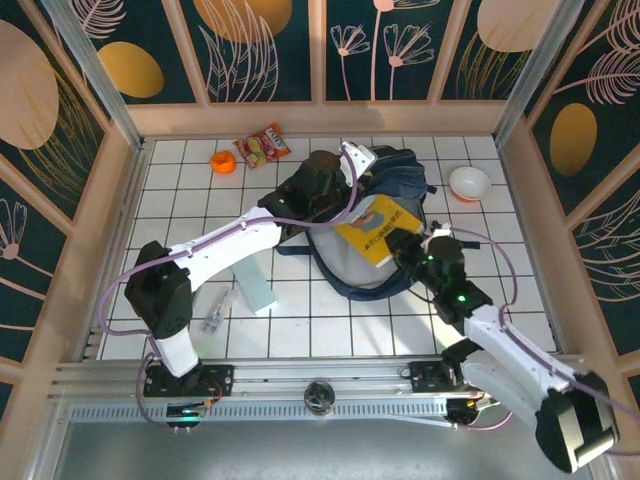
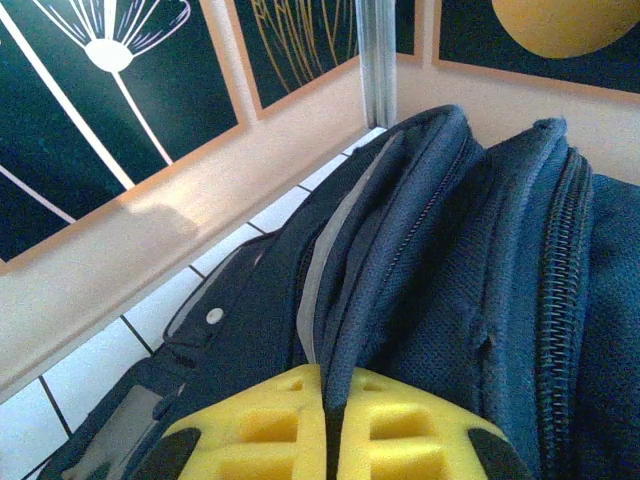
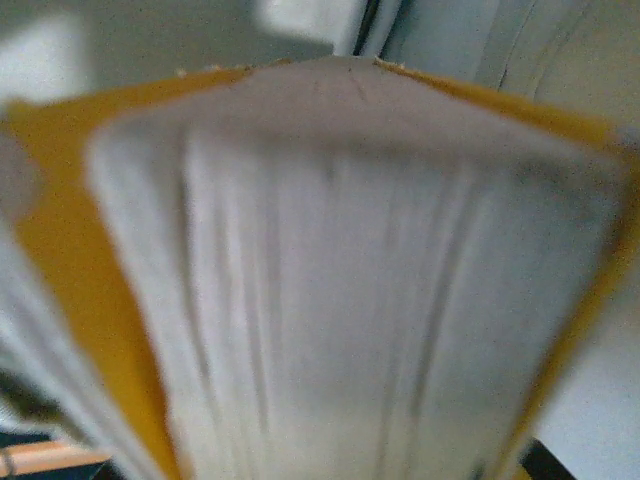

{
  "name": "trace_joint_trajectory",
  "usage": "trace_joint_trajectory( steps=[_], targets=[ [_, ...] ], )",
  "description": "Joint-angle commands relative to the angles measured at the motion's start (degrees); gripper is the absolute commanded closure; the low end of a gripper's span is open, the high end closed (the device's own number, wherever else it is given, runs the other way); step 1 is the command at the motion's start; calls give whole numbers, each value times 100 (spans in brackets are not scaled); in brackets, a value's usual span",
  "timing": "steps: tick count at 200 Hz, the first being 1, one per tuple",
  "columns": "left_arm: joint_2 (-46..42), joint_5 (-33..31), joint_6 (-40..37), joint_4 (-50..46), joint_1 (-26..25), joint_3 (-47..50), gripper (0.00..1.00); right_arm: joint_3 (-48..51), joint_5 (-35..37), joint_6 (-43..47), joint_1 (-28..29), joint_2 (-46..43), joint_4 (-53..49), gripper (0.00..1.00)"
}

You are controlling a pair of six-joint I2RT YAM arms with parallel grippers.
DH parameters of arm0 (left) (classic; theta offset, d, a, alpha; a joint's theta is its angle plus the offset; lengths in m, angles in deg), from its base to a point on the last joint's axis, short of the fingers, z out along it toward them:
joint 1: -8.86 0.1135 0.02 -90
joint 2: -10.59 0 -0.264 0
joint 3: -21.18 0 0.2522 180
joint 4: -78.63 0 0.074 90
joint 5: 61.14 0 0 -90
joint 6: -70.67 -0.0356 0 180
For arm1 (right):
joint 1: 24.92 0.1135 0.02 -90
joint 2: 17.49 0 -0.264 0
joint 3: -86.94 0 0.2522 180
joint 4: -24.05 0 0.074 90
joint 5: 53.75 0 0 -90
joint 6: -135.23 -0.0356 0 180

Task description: Pack the student bag

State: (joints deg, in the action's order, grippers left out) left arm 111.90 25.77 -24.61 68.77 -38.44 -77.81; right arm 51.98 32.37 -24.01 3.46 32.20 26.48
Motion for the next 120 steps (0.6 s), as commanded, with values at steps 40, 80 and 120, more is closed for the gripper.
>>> trace_joint_trajectory(
  steps=[40, 80, 120],
  targets=[
    [-191, 247, 237, 849, 8, -433, 100, -466, 1957, -819, 264, 2070, 3358, 100],
    [-235, 298, 266, 875, 9, -467, 100, -1025, 2293, -1146, 264, 3366, 3924, 100],
    [-235, 406, 359, 884, 10, -497, 100, -1618, 2437, -1758, 264, 4432, 3846, 100]
  ],
)
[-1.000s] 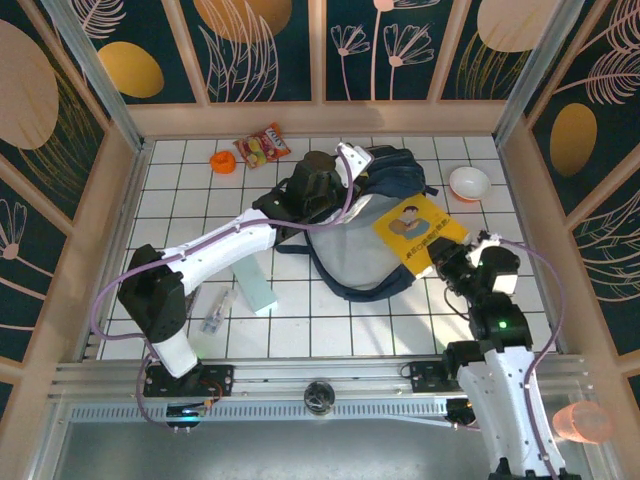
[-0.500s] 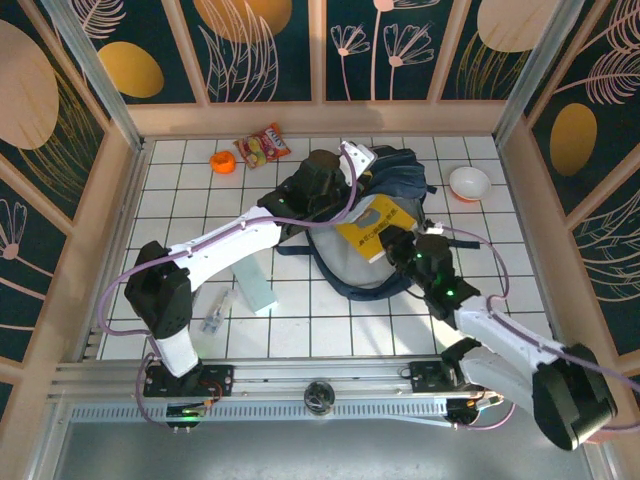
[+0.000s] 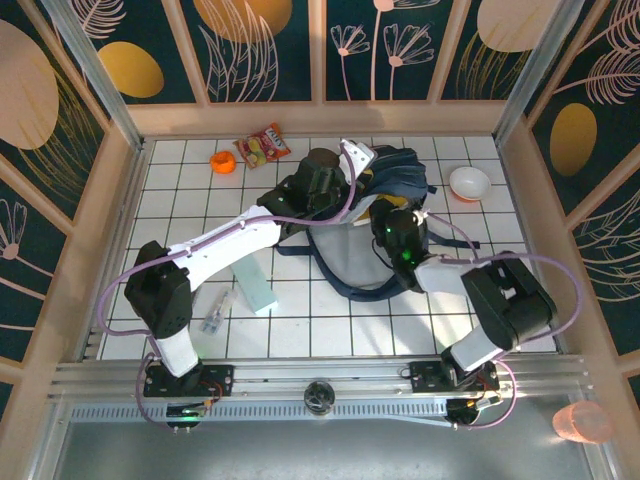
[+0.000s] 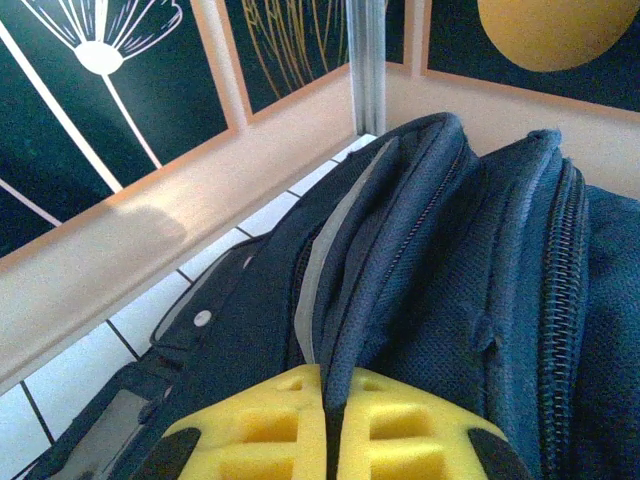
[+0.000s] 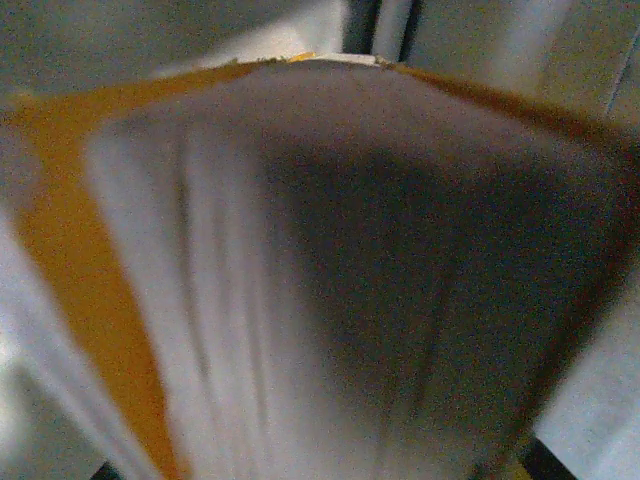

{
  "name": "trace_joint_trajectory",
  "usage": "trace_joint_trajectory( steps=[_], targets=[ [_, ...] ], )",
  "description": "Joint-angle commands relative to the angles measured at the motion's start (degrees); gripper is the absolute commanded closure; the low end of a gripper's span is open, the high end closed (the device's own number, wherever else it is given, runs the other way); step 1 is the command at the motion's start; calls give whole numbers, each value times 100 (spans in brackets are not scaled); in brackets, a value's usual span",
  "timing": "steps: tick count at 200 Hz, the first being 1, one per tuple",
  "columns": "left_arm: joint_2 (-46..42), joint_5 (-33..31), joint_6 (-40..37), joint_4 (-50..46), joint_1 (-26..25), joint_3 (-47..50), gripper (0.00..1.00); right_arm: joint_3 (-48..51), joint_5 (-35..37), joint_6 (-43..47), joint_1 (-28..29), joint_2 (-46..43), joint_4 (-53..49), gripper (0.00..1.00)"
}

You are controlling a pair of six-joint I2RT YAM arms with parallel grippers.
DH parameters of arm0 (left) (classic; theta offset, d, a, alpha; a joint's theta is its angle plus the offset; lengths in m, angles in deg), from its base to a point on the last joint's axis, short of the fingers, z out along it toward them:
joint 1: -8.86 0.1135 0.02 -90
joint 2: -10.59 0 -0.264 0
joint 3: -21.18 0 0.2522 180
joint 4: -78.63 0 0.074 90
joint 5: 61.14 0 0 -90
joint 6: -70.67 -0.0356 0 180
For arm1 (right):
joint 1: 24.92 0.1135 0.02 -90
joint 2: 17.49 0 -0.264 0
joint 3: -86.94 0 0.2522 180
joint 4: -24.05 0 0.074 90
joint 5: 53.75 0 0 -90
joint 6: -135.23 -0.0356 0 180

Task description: Pack the student bag

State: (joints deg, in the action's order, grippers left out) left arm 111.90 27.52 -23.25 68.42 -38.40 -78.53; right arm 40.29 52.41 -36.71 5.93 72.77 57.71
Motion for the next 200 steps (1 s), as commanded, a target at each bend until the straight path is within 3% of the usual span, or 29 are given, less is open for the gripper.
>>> trace_joint_trajectory(
  steps=[1, 24, 47, 64, 93, 101, 109, 113, 156, 200],
  targets=[
    [-235, 231, 220, 919, 6, -423, 100, -465, 437, -498, 17, 399, 711, 100],
    [-235, 239, 269, 937, 3, -423, 100, -835, 366, -803, 17, 815, 191, 92],
    [-218, 104, 258, 929, 3, -436, 100, -984, 100, -1006, 122, 1019, -207, 73],
    [-177, -98, 202, 889, 6, -432, 100, -985, -72, -963, 132, 883, -665, 59],
    [-97, -299, 175, 832, 51, -427, 100, -795, -359, -680, 145, 363, -1372, 46],
    [-73, -325, 193, 829, 80, -429, 100, -648, -449, -614, 147, 208, -1401, 36],
    [-56, -347, 194, 823, 92, -424, 100, -539, -526, -580, 157, 45, -1533, 13],
    [-52, -363, 205, 823, 104, -427, 100, -490, -548, -563, 162, -40, -1609, 8],
    [-33, -463, 196, 796, 206, -363, 100, -20, -718, -17, 237, -1170, -2434, 5],
    [-90, -481, 176, 827, 271, -92, 100, 50, -1225, 998, 252, -2559, -3974, 4]
  ],
)
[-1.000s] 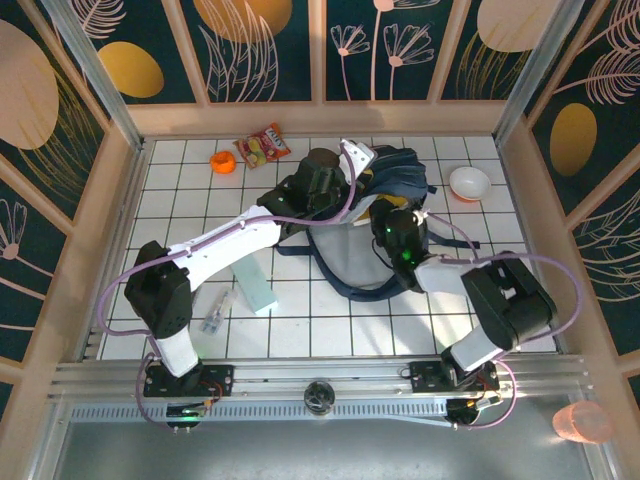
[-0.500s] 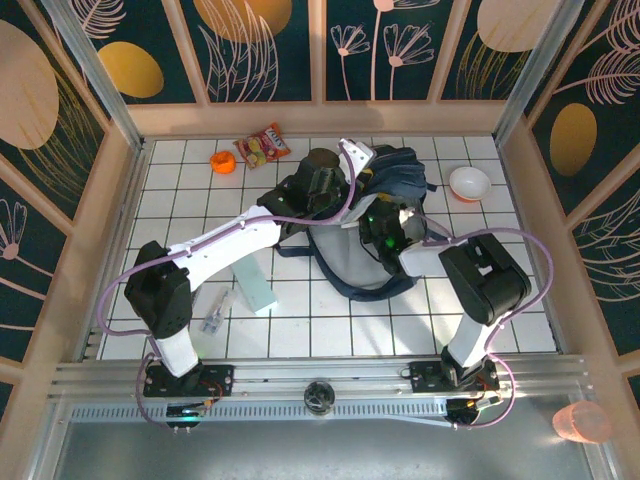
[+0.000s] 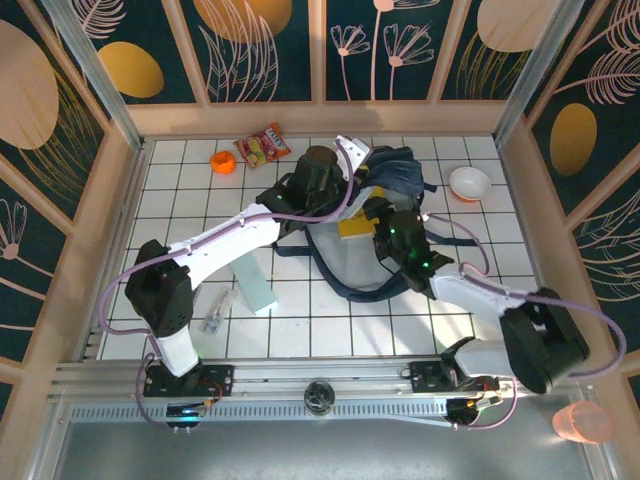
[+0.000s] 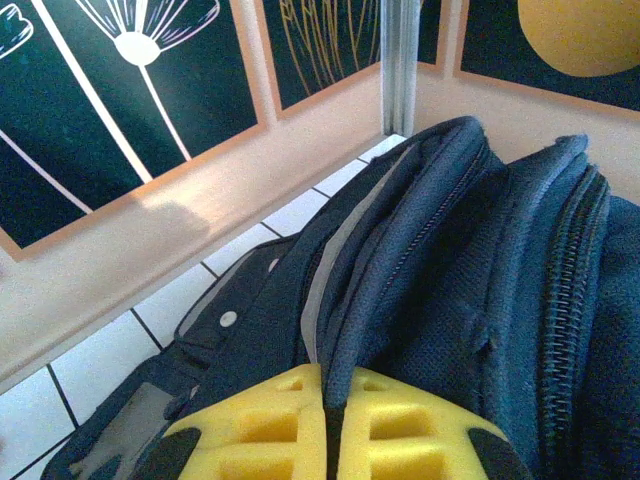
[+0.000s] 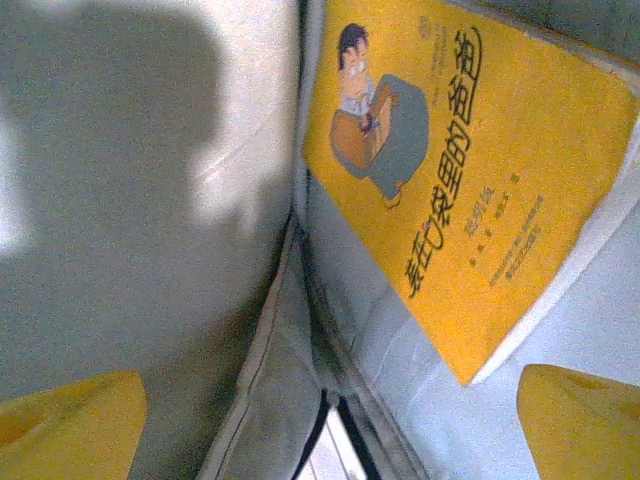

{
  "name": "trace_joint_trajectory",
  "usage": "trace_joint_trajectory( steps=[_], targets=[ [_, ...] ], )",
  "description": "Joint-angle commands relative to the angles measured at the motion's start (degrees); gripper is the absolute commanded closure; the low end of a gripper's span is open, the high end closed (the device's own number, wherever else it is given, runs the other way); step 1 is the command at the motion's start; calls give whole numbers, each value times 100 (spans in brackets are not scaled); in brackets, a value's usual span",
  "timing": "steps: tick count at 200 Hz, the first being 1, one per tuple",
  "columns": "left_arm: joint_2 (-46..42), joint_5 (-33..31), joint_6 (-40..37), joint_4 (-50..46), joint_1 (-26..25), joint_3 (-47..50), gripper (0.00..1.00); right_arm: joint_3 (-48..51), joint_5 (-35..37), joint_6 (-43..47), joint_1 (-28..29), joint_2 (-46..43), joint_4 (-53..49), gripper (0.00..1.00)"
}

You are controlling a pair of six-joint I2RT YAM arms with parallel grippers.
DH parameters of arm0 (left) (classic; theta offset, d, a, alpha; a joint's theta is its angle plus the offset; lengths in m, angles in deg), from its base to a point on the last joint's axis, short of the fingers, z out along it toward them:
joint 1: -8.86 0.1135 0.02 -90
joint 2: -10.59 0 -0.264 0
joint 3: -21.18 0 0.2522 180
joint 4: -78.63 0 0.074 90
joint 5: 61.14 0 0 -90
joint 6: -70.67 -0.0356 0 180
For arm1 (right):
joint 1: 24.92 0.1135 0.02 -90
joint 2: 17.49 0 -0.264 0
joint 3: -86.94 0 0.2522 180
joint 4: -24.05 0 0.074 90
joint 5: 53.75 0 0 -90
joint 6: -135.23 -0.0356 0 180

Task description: Pack the student bag

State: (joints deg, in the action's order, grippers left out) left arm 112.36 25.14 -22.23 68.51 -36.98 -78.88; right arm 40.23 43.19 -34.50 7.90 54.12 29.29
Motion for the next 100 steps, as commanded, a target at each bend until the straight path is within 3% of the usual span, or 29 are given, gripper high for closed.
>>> trace_joint_trajectory(
  steps=[1, 51, 100],
  targets=[
    [-134, -243, 72, 820, 129, -46, 100, 54, -309, 797, 52, -729, -1174, 4],
    [-22, 134, -53, 854, 129, 405, 100, -462, -376, 1700, 58, -2499, -3449, 5],
    [314, 904, -397, 809, 133, 1007, 100, -1702, 265, 2801, 41, -3291, -5242, 6]
  ],
)
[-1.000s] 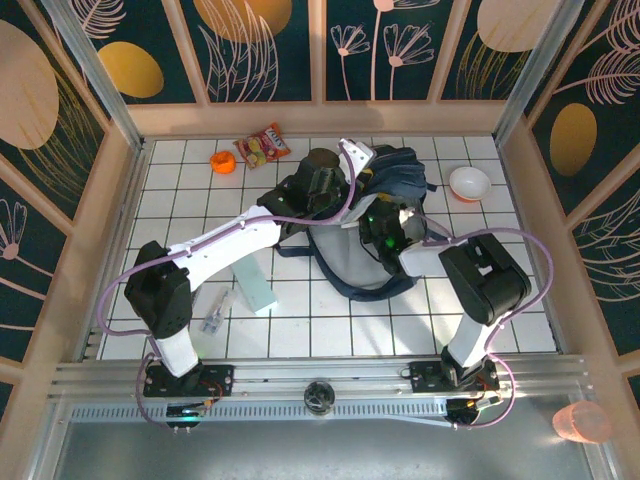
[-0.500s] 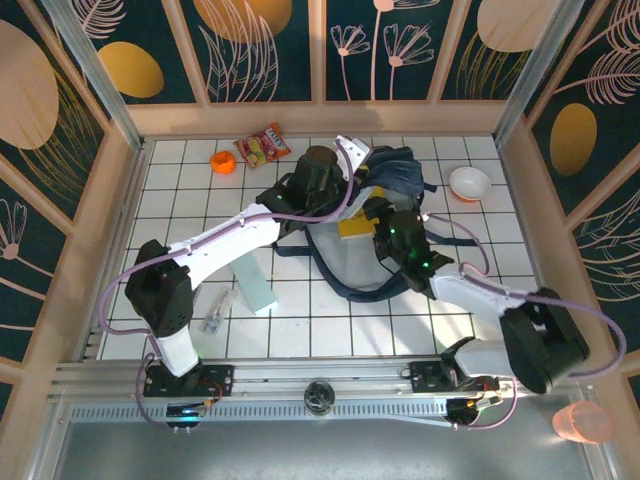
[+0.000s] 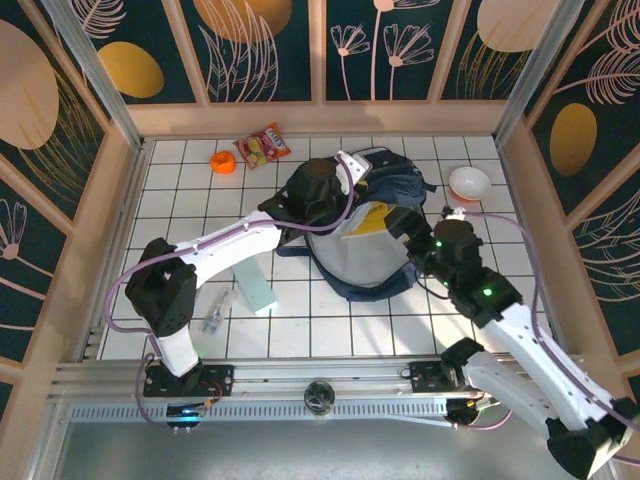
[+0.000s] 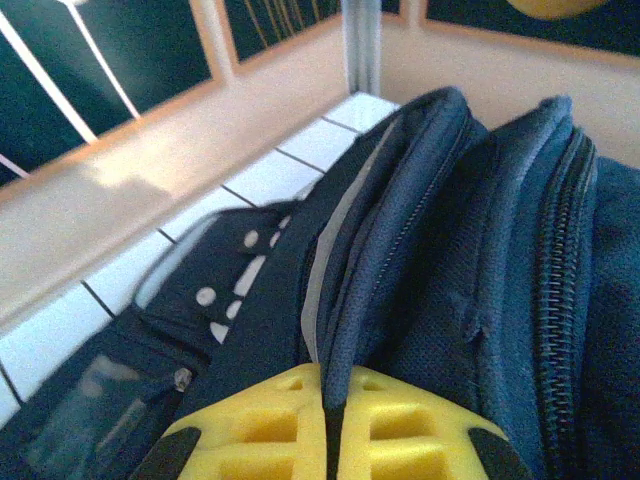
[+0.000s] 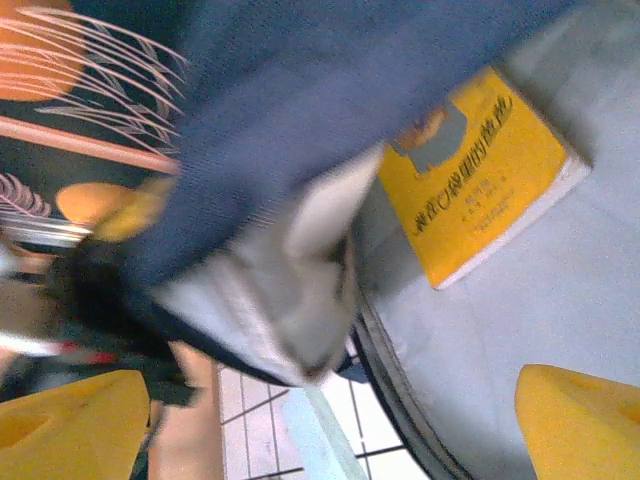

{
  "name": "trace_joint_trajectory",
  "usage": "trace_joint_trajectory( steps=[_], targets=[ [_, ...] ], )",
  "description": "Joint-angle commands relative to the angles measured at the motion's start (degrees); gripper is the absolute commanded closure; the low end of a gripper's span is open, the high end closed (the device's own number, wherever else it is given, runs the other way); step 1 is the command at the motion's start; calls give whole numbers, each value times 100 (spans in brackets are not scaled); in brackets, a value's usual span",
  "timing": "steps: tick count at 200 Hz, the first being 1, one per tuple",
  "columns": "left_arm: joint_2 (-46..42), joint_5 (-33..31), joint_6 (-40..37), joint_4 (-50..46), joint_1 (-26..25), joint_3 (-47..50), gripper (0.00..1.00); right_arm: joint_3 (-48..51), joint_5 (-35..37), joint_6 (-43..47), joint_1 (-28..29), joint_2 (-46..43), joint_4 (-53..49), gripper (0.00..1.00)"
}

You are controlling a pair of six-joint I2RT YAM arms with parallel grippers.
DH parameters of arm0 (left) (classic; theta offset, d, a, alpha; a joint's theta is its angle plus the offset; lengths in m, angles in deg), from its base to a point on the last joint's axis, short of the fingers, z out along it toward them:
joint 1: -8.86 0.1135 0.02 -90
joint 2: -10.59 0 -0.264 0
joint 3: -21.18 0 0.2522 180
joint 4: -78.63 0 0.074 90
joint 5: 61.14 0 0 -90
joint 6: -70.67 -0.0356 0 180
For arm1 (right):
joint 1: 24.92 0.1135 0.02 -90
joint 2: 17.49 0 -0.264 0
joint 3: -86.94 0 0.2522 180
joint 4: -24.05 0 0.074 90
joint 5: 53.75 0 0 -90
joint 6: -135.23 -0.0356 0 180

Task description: Pack the student bag

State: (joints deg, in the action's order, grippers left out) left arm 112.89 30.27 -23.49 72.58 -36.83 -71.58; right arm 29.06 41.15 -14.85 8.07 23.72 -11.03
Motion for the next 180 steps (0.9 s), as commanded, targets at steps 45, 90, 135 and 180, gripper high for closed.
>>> trace_joint_trajectory(
  steps=[45, 90, 135, 180],
  targets=[
    [315, 1336, -12, 406, 115, 600, 53, -943, 507, 2356, 23, -169, -1225, 8],
    [-610, 1441, 1426, 1166, 749, 1434, 19, -1061, -199, 4085, 43, 492, -1155, 10],
    [-1567, 1185, 2199, 1369, 1585, 2657, 15, -1221, -741, 5306, 477, 1813, -1358, 12],
    [-2206, 1058, 2700, 1647, 2133, 3593, 15, -1221, -141, 6512, 1572, 3297, -1427, 9]
  ],
)
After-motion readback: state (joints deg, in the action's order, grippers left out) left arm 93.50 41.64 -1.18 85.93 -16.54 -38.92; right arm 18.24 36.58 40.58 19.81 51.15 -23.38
